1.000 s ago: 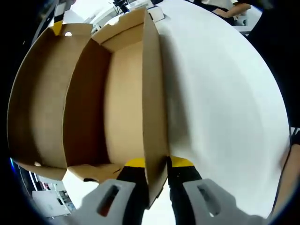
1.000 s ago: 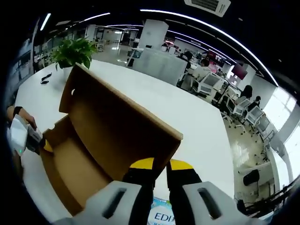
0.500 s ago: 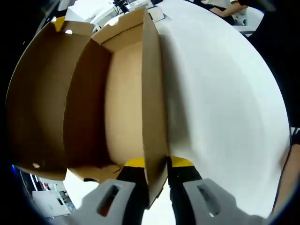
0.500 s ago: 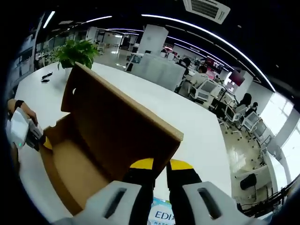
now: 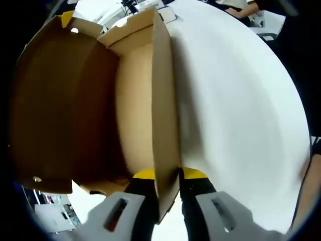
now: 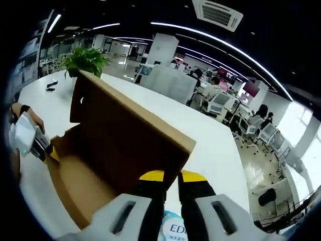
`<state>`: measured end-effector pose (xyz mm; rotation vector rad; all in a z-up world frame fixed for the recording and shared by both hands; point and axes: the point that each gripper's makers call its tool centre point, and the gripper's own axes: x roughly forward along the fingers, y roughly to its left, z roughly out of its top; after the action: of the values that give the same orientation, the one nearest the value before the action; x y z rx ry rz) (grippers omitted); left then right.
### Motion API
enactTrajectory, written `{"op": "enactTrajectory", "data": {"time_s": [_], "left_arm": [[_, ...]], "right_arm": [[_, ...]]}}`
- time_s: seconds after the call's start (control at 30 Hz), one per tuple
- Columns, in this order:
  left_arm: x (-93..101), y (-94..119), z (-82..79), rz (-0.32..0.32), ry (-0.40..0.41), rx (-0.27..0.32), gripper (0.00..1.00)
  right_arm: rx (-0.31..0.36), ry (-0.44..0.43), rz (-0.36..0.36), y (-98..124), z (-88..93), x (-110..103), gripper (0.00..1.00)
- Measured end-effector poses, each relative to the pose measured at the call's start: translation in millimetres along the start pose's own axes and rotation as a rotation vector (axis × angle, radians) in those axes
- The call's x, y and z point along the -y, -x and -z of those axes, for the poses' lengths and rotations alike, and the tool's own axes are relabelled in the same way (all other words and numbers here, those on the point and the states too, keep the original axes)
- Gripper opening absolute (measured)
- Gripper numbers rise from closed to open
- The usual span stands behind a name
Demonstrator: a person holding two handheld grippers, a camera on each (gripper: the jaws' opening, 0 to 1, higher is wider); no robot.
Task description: Operate the shoe box by opening the lid, removing the specified soft item, and placing it in the target area until the item is outside and the box remains undamaged.
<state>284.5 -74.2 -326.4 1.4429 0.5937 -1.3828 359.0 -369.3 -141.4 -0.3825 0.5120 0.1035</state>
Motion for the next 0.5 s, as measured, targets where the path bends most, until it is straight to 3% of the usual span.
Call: {"op": "enactTrajectory", "data": {"time_s": [0.5], "left_arm": [[0.2,0.3,-0.3,0.0,0.001,0.001,0.14]], "right_arm": [[0.059,-0.016,-0.006,8.9,4.7,-5.9,0.07]]}}
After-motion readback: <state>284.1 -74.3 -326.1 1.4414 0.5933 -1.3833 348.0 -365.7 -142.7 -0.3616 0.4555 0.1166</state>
